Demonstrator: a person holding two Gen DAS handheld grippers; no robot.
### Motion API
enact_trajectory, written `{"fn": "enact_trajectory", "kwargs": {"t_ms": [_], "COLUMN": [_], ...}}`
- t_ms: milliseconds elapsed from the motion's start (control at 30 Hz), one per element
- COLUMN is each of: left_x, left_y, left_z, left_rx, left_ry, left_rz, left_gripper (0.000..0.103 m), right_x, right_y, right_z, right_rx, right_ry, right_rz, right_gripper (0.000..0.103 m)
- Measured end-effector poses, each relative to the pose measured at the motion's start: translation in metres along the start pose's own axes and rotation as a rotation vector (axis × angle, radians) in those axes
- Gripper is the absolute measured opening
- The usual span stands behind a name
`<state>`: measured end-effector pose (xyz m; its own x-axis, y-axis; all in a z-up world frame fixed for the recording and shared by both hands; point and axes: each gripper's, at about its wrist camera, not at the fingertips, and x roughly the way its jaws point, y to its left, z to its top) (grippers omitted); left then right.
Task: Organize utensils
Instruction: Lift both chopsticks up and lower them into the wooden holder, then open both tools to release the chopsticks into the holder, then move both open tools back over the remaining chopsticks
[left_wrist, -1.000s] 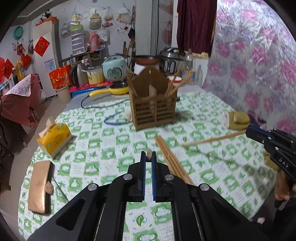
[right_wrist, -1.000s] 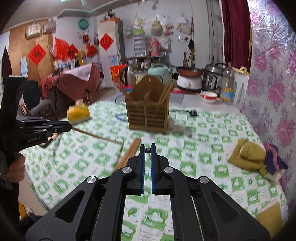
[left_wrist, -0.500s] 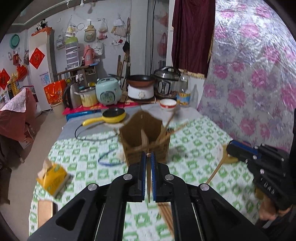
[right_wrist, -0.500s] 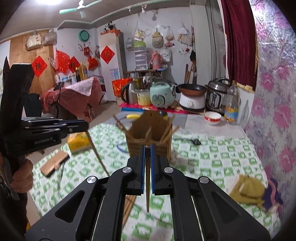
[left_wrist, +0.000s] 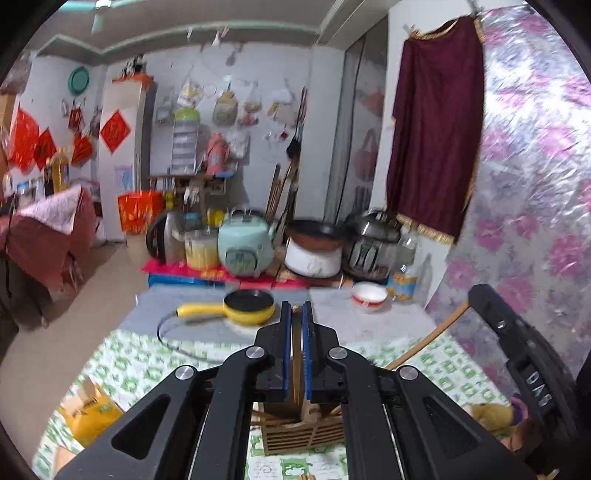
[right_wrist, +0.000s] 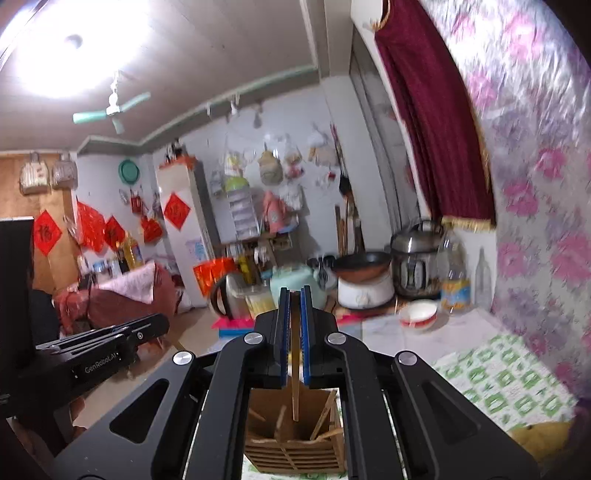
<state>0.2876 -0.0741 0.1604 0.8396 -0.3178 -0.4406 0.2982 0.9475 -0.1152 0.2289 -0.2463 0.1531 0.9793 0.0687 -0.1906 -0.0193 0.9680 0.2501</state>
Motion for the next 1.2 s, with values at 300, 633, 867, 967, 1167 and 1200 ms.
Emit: {"fn": "enact_trajectory", "kwargs": {"t_ms": [300, 633, 867, 967, 1167, 1200], "left_x": [0.034, 0.009, -0.009, -0.014, -0.011, -0.010], "left_y": [0.028, 0.040, 0.048, 0.057, 0.071, 0.073], "left_z": [-0.034, -0.031, -0.052, -0.083, -0.145, -0.154], "left_rx": [-0.043, -0.077, -0.079, -0.078, -0.039, -0.033], "left_ry": [0.103, 0.066, 0.063, 0.082, 0.180, 0.199], "left_rz": [0.036, 0.056, 0.104, 0.125, 0.170, 0.185], "left_gripper": [0.054, 0.092, 0.097, 0.097, 0.097, 0.097], "right_x": [0.040, 0.030, 0.006, -0.009, -0.047, -0.048], "right_y": [-0.040, -0.010, -0.006, -0.006, -0.025, -0.030], "right_z": [-0.017, -0.024, -0.024, -0.026, -0.083, -0.094], "right_rx": [0.110, 0.010, -0.011, -0.024, -0.045, -0.049], "right_ry": [0.190, 0.185, 0.180, 0.178, 0.177, 0.204], "right_rz": [0.033, 0.026, 0.007, 0.003, -0.057, -0.068], "right_gripper": [0.021, 0.031, 0.038, 0.045, 0.067, 0.067]}}
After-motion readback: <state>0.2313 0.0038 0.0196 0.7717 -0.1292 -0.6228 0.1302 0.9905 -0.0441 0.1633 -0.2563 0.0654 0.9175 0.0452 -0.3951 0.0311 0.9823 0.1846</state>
